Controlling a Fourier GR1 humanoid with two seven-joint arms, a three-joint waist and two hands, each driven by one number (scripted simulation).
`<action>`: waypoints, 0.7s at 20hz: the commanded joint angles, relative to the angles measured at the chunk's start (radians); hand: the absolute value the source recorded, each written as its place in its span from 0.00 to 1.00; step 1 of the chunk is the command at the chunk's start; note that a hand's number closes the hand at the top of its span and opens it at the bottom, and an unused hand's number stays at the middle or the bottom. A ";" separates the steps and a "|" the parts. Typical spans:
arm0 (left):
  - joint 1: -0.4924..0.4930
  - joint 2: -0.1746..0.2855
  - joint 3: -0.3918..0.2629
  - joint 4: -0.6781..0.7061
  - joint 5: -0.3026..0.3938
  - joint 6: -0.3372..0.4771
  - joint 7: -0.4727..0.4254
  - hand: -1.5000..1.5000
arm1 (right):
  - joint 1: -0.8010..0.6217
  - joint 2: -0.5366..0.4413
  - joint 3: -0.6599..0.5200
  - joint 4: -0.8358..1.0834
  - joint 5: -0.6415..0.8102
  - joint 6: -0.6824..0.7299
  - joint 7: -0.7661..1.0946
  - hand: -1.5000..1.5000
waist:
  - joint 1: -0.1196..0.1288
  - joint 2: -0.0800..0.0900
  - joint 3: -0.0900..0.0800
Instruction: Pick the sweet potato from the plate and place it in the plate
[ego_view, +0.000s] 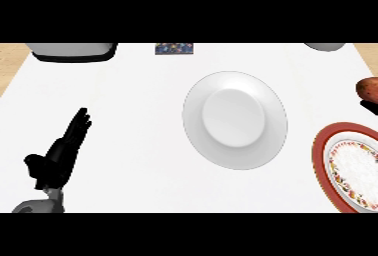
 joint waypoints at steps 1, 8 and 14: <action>-0.030 0.000 0.016 0.031 -0.003 -0.009 -0.007 0.50 | -0.027 0.058 0.072 -0.108 0.002 0.064 0.121 1.00 | 0.002 0.002 0.000; 0.003 0.003 0.029 0.031 0.006 -0.048 -0.049 0.50 | -0.061 0.270 0.213 -0.221 0.049 0.027 0.326 1.00 | 0.009 0.002 0.000; -0.040 -0.035 0.031 0.090 -0.032 -0.014 -0.060 0.50 | -0.042 0.383 0.301 -0.290 0.117 -0.011 0.419 1.00 | 0.003 0.003 0.000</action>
